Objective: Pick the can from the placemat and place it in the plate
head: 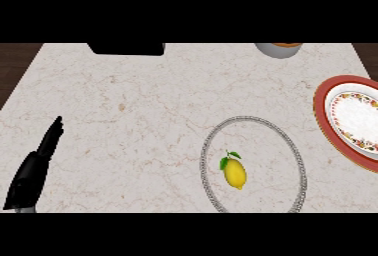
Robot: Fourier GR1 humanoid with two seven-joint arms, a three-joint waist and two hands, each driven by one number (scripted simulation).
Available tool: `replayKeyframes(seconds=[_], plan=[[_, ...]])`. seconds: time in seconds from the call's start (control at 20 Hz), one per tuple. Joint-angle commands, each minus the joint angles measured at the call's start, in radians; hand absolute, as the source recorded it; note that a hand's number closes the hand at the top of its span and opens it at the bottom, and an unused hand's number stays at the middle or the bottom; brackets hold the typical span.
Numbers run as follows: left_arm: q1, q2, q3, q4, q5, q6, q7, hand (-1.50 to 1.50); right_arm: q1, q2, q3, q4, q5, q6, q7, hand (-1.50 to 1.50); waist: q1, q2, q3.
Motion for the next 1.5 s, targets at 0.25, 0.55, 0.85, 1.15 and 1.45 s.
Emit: replayKeyframes(seconds=[0.25, 0.55, 0.85, 1.15, 1.45], plan=[[-0.02, -0.015, -0.026, 0.014, -0.033, 0.008, 0.003, 0.0, -0.165, -0.02, 0.082, 0.096, 0.017, 0.165, -0.12, 1.5, 0.02, -0.002, -0.007], [0.007, 0.004, -0.009, -0.018, -0.014, -0.02, -0.004, 0.0, -0.281, 0.104, 0.194, 0.117, 0.082, 0.13, -0.023, 1.5, 0.021, -0.006, -0.009], [-0.08, -0.005, 0.017, 0.091, -0.018, -0.007, -0.007, 0.0, -0.373, 0.195, 0.314, 0.162, 0.196, 0.092, 0.015, 1.5, 0.002, -0.002, -0.01], [-0.05, -0.004, 0.016, 0.019, -0.026, -0.013, 0.019, 0.0, -0.453, 0.289, 0.367, 0.254, 0.276, 0.056, 0.031, 1.5, -0.003, -0.007, -0.009], [-0.056, 0.0, 0.026, 0.043, -0.023, -0.025, 0.015, 0.0, -0.483, 0.427, 0.326, 0.364, 0.23, 0.055, 0.189, -1.5, -0.006, -0.006, -0.009]])
